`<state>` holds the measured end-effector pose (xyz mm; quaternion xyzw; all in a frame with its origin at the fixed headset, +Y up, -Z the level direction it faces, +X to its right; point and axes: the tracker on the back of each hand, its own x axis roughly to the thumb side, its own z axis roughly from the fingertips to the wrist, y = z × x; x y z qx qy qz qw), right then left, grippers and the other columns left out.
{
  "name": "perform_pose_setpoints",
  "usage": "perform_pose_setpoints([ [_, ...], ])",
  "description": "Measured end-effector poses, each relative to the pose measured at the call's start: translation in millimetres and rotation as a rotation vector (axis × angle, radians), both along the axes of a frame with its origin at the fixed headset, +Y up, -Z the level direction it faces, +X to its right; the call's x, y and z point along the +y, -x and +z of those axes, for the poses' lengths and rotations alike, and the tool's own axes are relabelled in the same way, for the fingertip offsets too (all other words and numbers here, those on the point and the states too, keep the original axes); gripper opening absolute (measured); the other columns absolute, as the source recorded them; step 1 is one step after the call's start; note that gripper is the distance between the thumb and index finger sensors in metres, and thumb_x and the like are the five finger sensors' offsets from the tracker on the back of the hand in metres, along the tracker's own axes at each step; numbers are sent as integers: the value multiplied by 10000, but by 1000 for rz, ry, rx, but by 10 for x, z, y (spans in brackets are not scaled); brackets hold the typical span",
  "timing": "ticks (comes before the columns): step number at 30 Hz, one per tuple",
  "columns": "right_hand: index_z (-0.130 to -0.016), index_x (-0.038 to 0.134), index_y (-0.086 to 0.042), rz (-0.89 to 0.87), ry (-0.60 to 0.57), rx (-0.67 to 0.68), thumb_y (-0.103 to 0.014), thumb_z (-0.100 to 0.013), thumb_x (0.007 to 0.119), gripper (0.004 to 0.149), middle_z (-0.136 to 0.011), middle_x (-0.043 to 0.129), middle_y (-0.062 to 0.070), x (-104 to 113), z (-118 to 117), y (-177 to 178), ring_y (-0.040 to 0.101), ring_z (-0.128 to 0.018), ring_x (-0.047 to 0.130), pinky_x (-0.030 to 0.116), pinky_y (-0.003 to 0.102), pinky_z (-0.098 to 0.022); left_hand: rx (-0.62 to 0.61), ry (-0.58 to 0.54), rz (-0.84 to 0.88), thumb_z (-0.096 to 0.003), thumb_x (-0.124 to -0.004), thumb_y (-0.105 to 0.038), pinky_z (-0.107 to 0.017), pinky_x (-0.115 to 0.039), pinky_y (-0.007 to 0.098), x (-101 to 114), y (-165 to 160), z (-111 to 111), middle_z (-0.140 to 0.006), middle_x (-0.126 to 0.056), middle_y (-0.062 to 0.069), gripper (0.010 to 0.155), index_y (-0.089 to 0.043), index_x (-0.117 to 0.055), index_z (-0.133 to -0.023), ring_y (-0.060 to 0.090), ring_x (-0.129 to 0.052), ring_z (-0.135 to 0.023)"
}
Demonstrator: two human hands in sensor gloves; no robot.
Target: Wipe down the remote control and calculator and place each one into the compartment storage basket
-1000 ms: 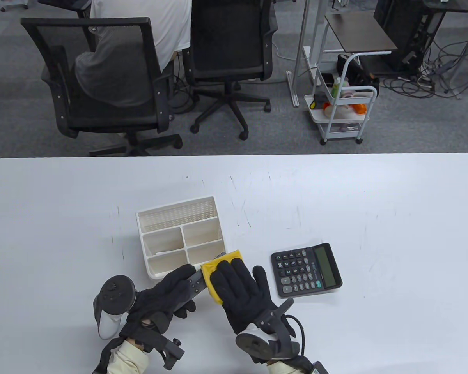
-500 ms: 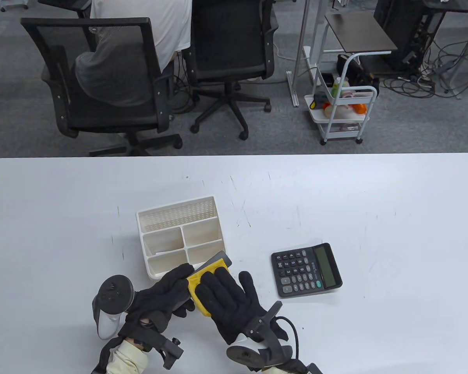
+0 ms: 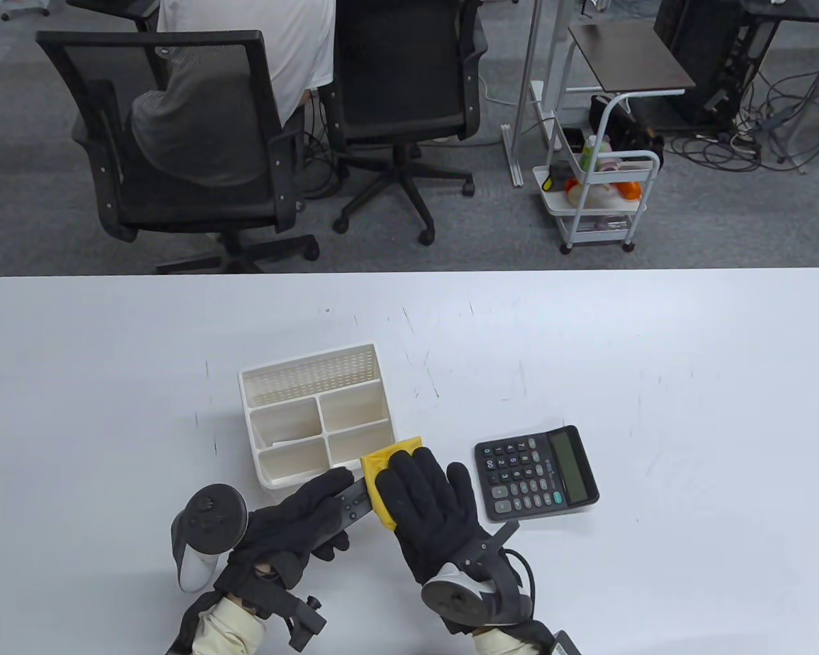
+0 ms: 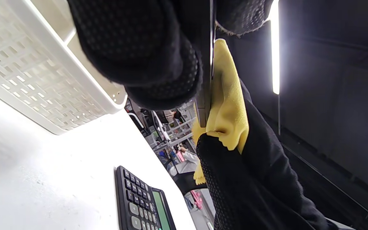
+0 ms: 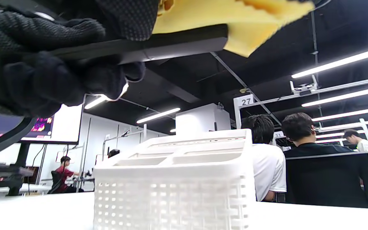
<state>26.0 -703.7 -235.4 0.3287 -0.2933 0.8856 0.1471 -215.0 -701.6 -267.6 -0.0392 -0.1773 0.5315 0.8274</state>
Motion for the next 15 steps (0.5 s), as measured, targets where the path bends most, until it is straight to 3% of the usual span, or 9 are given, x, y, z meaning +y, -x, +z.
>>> perform_pose_setpoints([
  [8, -1101, 536, -125, 5, 49, 0, -243, -574, 688, 561, -1158, 539, 192, -6, -65, -46, 451, -1045, 472, 452, 745, -628, -51, 44, 5, -557, -703, -372, -264, -962, 251, -10, -7, -16, -806, -968, 119, 505, -144, -723, -1007, 123, -1087, -404],
  [12, -1096, 546, -131, -38, 42, -13, -234, -571, 693, 555, -1166, 517, 176, 7, -77, -119, 448, -1040, 487, 459, 743, -626, 95, 13, 81, -562, -700, -374, -266, -971, 234, -3, 55, -4, -805, -974, 106, 491, -167, -727, -1007, 108, -1092, -407],
  [15, -1090, 557, -141, -19, 0, 18, -232, -571, 694, 545, -1166, 518, 162, 11, -26, -79, 438, -1041, 487, 461, 739, -628, 77, 41, 127, -570, -688, -379, -276, -973, 227, -18, 116, -19, -816, -966, 98, 491, -170, -713, -1013, 100, -1091, -418],
])
